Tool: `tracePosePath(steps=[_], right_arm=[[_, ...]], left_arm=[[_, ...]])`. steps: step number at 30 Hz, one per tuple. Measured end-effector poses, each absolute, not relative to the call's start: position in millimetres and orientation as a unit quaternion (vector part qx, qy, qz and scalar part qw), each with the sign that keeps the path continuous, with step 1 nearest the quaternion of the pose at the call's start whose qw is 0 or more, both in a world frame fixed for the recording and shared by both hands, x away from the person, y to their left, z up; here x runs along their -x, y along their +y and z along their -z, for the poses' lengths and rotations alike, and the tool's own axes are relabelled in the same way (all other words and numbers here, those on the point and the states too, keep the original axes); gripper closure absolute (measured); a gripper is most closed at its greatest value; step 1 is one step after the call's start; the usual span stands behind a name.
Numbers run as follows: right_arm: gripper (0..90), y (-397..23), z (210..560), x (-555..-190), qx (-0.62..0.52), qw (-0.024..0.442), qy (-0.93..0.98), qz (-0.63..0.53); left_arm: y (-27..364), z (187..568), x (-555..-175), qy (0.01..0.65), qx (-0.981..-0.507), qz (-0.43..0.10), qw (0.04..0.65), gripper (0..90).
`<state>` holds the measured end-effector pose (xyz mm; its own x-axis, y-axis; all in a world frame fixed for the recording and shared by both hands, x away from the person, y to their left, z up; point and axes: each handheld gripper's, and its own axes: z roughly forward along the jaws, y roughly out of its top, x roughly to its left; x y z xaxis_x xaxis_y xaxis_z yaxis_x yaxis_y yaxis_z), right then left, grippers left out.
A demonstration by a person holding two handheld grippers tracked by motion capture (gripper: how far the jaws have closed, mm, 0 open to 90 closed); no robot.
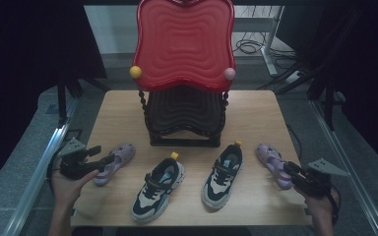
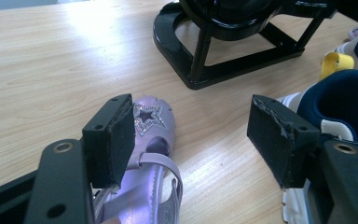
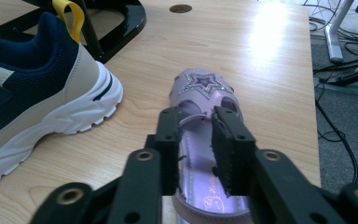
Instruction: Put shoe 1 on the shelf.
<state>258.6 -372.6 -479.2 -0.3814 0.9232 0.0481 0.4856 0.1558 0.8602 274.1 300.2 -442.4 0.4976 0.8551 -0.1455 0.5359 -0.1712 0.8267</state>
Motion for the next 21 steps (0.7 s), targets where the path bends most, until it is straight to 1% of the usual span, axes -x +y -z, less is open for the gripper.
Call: tracePosePath(steps=[1, 3, 8, 11, 13, 15, 21], right_arm=[[68.2, -371, 478, -259, -0.491, 0.260, 0.714, -0.425], [66.1, -371, 478, -260, -0.491, 0.262, 0.713, -0.427], [64.7, -370, 478, -260, -0.492, 0.262, 0.711, -0.428], [63.9, -368, 478, -262, -0.490, 0.259, 0.713, -0.430], [63.3, -366, 478, -264, -0.489, 0.257, 0.713, -0.432], [63.0, -364, 478, -265, -0.489, 0.256, 0.713, -0.432], [62.5, -362, 477, -263, -0.492, 0.256, 0.709, -0.434]], left_arm=[[303, 441, -271, 0.467, -0.742, -0.177, 0.447, 32.9], [304, 441, -270, 0.467, -0.741, -0.176, 0.449, 33.3], [307, 443, -264, 0.465, -0.745, -0.161, 0.451, 37.0], [305, 445, -260, 0.452, -0.757, -0.144, 0.450, 37.9], [302, 449, -258, 0.436, -0.774, -0.130, 0.441, 39.2], [300, 453, -256, 0.431, -0.783, -0.128, 0.430, 41.4], [297, 459, -258, 0.432, -0.796, -0.135, 0.402, 47.2]])
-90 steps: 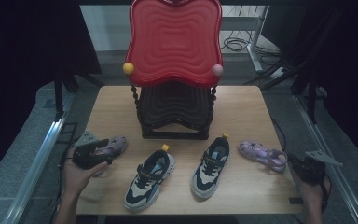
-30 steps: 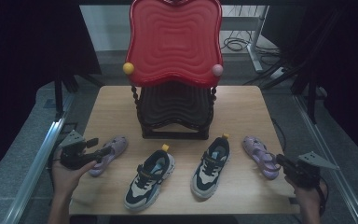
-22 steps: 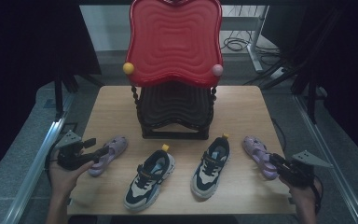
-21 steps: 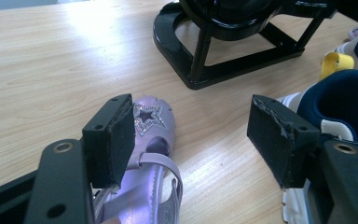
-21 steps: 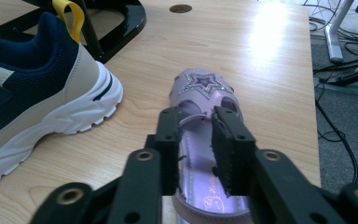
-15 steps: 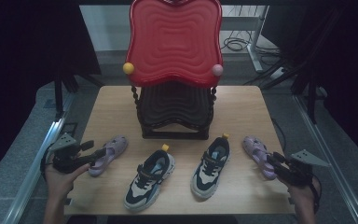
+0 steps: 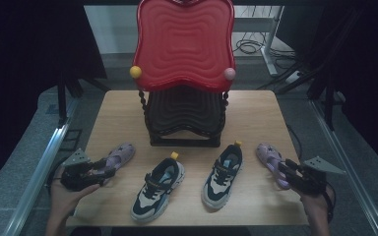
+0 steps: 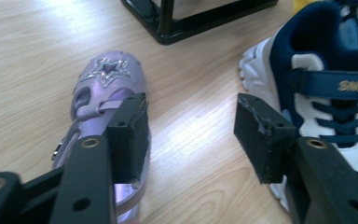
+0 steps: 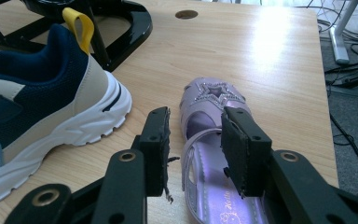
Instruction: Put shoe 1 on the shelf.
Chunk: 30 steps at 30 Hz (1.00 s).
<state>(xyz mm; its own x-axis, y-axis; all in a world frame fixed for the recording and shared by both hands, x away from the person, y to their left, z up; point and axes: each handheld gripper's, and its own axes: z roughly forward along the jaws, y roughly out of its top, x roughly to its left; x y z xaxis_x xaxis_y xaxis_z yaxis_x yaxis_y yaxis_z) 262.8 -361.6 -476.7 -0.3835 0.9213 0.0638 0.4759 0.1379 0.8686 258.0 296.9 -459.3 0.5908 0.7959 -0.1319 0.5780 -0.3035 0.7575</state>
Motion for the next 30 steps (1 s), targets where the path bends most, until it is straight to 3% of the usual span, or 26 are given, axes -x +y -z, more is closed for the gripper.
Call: tracePosePath(steps=[8, 16, 30], right_arm=[[62.2, -359, 479, -262, -0.495, 0.256, 0.709, -0.432], [62.2, -362, 484, -263, -0.505, 0.257, 0.704, -0.428], [62.0, -366, 488, -261, -0.515, 0.259, 0.700, -0.421]], left_arm=[[296, 472, -266, 0.443, -0.803, -0.126, 0.377, 58.4], [300, 486, -277, 0.457, -0.808, -0.118, 0.353, 62.0], [297, 499, -292, 0.463, -0.807, -0.116, 0.347, 76.1]])
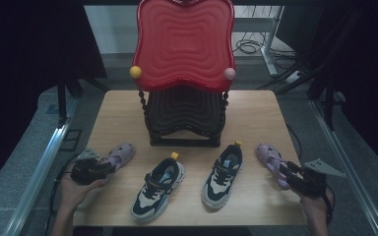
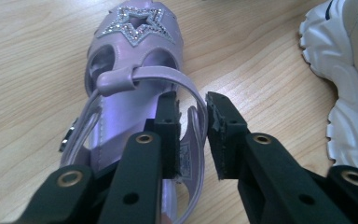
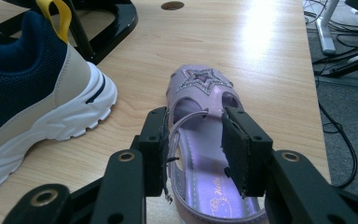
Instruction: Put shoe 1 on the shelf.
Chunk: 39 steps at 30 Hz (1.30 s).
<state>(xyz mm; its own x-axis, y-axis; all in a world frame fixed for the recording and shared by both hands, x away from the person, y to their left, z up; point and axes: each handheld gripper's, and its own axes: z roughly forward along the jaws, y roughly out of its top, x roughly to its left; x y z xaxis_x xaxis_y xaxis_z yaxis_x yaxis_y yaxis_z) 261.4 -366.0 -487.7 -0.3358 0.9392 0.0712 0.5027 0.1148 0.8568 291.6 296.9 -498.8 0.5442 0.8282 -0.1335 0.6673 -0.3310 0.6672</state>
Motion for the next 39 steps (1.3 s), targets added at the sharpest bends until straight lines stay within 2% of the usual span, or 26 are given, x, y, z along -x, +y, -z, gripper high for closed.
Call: tracePosePath(steps=[13, 18, 28, 39], right_arm=[[61.9, -367, 488, -262, -0.515, 0.266, 0.700, -0.417], [61.2, -372, 481, -260, -0.508, 0.269, 0.700, -0.423], [59.3, -371, 485, -268, -0.492, 0.233, 0.731, -0.411], [60.1, -369, 490, -282, -0.496, 0.218, 0.744, -0.392]], left_arm=[[298, 502, -296, 0.457, -0.812, -0.101, 0.349, 85.4], [300, 503, -297, 0.456, -0.812, -0.098, 0.352, 85.8], [302, 502, -297, 0.459, -0.809, -0.099, 0.354, 86.2], [304, 500, -296, 0.461, -0.807, -0.102, 0.354, 86.3]])
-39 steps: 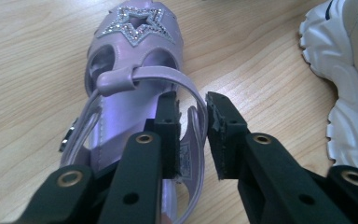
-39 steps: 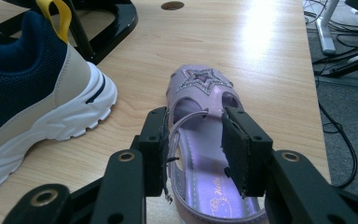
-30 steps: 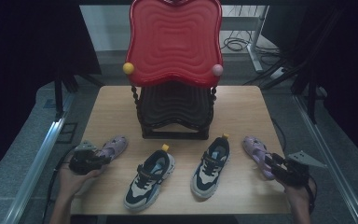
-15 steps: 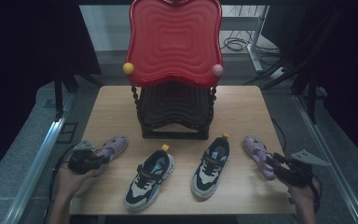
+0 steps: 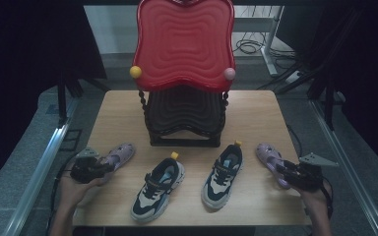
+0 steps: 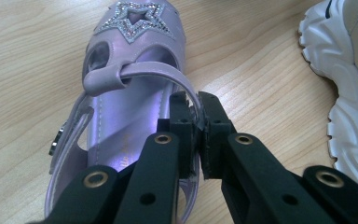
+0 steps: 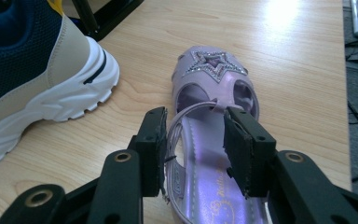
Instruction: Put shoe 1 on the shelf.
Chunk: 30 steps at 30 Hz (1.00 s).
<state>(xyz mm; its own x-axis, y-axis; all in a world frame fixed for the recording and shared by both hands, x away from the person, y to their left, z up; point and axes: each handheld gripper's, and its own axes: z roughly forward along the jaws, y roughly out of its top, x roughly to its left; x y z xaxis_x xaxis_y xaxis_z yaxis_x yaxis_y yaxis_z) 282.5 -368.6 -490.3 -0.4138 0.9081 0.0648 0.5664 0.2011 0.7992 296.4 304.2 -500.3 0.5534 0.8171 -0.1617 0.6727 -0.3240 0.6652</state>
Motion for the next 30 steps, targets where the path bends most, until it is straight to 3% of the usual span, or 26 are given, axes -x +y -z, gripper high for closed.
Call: tracePosePath(steps=[14, 16, 17, 21, 30], right_arm=[[61.9, -365, 497, -286, -0.499, 0.190, 0.754, -0.383], [66.6, -363, 499, -288, -0.498, 0.186, 0.756, -0.381], [74.0, -362, 501, -289, -0.498, 0.185, 0.758, -0.378], [81.7, -361, 502, -291, -0.493, 0.175, 0.763, -0.381], [85.1, -358, 503, -290, -0.490, 0.176, 0.765, -0.379]], left_arm=[[306, 500, -297, 0.462, -0.806, -0.101, 0.356, 86.3], [306, 500, -297, 0.463, -0.805, -0.101, 0.357, 86.4], [307, 500, -297, 0.464, -0.804, -0.099, 0.359, 86.4], [308, 500, -297, 0.465, -0.803, -0.099, 0.360, 86.4], [308, 498, -296, 0.469, -0.799, -0.108, 0.360, 86.5]])
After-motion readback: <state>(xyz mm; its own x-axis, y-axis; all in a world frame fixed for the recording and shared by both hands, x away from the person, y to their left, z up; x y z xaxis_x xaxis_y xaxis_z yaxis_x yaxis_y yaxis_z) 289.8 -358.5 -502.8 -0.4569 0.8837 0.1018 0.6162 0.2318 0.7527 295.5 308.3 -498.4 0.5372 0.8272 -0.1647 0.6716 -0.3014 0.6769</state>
